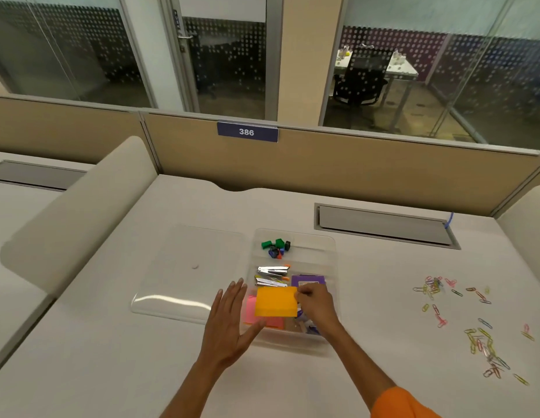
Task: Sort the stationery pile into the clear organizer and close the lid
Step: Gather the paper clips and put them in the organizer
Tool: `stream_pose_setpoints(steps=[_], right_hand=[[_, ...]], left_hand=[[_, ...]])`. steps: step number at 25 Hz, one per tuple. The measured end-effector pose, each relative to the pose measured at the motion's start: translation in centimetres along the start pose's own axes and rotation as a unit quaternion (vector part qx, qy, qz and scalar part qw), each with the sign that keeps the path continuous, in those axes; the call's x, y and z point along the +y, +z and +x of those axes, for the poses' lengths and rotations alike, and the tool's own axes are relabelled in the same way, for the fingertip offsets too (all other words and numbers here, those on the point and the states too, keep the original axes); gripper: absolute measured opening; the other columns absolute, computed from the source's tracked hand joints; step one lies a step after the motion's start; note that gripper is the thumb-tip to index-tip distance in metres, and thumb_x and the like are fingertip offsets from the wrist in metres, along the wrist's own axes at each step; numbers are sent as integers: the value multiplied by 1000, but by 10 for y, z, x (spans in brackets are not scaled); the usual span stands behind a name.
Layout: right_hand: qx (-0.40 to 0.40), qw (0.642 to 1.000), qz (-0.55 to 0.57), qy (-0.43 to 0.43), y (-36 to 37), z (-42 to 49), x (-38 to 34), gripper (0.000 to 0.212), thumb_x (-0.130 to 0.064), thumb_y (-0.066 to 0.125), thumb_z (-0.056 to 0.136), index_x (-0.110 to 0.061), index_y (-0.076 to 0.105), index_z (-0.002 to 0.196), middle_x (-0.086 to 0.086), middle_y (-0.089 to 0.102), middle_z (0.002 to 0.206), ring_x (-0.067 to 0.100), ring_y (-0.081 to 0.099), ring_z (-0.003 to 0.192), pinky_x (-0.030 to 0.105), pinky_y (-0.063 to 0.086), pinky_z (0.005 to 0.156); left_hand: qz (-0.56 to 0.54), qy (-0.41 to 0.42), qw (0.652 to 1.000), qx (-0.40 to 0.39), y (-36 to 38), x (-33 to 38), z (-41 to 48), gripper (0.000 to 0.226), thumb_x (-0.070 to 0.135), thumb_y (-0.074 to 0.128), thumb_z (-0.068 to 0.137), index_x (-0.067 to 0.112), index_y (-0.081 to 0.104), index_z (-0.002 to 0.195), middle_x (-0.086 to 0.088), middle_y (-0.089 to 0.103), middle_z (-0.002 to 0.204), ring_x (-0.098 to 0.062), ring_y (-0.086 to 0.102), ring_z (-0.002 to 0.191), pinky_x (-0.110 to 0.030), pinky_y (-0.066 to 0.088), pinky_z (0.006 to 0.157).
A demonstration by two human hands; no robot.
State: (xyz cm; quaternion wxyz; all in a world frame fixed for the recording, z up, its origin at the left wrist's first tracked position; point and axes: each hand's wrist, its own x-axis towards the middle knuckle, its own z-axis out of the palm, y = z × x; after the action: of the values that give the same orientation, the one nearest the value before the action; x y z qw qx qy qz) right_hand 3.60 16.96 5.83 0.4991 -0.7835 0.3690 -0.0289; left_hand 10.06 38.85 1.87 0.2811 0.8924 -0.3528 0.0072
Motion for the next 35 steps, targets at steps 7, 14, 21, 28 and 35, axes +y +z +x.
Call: stream_pose_setpoints(steps=[7,14,21,28,35], right_hand=[[31,993,-116,-15,49,6,-8,17,-11,59,89,-13,72,78,-1,64,69,10,58,67,15,36,52],[59,980,-188,-22,56,2,-7,15,-25,65,90,-12,73,90,3,73,86,11,64,77,15,40,58],[79,961,-220,-146,25,-5,-5,47,-34,60,93,-16,50,135,4,52,138,20,48,125,30,42,101],[97,950,-264,-133,-32,-3,21,74,-53,56,89,-23,25,150,0,15,161,20,21,146,32,23,115],[141,944,-272,-120,-102,-9,61,69,-56,42,94,-21,24,151,0,9,162,21,13,149,36,16,118]], left_hand=[[-16,9,1000,2,-5,-31,5,87,75,38,89,19,25,154,4,20,162,-8,13,150,-40,15,122],[-20,25,999,9,2,-43,9,85,73,39,90,18,27,153,3,21,162,-9,15,150,-39,14,122],[56,12,998,9,8,-25,35,71,61,29,97,12,40,147,-6,32,158,-21,24,148,-48,19,120],[76,33,996,-26,24,27,62,71,62,23,98,16,35,150,-6,29,159,-24,25,148,-44,11,122],[76,54,995,-40,63,101,80,73,62,21,98,14,30,152,-7,26,160,-26,23,148,-40,9,121]])
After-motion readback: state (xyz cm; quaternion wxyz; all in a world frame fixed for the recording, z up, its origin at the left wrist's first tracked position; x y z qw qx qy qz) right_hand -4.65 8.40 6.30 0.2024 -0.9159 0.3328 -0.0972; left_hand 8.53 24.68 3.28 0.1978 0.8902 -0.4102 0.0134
